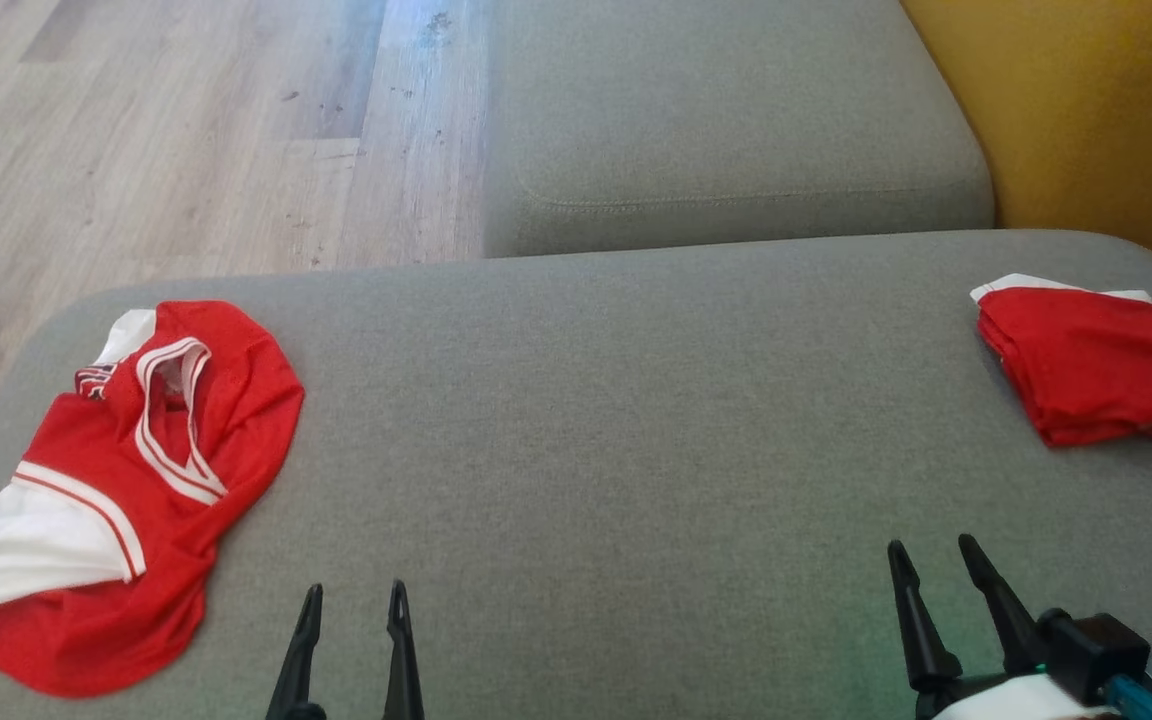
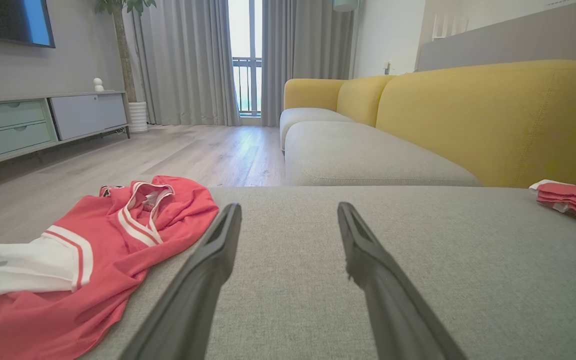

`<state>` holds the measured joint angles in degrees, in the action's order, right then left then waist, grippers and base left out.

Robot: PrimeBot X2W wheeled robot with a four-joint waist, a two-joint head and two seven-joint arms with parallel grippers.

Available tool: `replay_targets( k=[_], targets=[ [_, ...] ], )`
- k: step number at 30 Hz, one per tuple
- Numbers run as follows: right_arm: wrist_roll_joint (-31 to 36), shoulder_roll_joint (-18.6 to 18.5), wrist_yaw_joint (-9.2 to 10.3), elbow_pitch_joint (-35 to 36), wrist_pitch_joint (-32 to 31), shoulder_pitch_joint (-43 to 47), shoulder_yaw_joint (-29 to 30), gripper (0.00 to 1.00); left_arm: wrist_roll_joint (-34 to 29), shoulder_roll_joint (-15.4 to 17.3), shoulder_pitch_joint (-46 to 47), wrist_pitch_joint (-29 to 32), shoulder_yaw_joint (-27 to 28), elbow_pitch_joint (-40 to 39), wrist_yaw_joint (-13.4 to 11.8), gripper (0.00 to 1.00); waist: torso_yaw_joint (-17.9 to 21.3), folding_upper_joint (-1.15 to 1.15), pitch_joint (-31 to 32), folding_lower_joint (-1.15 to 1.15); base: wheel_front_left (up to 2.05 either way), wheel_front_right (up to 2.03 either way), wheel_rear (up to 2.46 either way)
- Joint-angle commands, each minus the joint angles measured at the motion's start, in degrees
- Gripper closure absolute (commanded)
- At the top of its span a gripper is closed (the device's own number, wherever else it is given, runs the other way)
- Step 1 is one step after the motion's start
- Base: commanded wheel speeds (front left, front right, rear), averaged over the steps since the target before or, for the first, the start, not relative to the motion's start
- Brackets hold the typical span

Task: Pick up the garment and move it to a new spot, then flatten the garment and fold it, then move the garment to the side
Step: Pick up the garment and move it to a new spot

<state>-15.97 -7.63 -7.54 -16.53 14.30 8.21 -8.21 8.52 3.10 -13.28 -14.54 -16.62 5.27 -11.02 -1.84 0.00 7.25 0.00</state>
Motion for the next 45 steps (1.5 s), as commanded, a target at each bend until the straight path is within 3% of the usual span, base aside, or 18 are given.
replay_targets(
  k=[1, 18, 24, 35, 45],
  targets=[
    [0.38, -0.19, 0.05, 1.81, 0.7, -1.95, -1.23, 0.0, -0.36, -0.23, 2.12, -0.46, 2.1, -1.56, 0.19, 0.0, 0.0, 0.0, -0.12, 0.0, 0.0, 0.0, 0.0],
    [0.33, 0.02, 0.05, 1.44, 0.7, -1.52, -1.61, 0.0, -0.93, -0.23, 2.62, -0.46, 2.86, -0.94, 0.56, 0.0, -2.08, 0.0, -0.74, 0.0, 0.0, 0.0, 0.0],
    [0.47, 0.37, 0.05, 1.5, 0.7, -1.13, -1.86, 0.0, -1.38, -0.23, 3.01, -0.46, 3.31, -0.71, 0.77, 0.0, -6.86, 0.0, -1.13, 0.0, 0.0, 0.0, 0.0],
    [0.25, 1.37, 0.05, 1.65, 0.7, -1.48, -2.21, 0.0, -2.77, -0.21, 2.43, -0.46, 5.68, -0.62, 1.88, 0.0, -19.07, 0.0, -1.98, 0.0, 0.0, 0.0, 0.0],
    [0.22, 1.73, 0.05, 1.5, 0.7, -1.44, -2.72, 0.0, -3.35, 0.07, 1.9, -0.46, 8.11, -1.46, 2.12, 0.0, -23.89, 0.0, -2.31, 0.0, 0.0, 0.0, 0.0]
  ],
)
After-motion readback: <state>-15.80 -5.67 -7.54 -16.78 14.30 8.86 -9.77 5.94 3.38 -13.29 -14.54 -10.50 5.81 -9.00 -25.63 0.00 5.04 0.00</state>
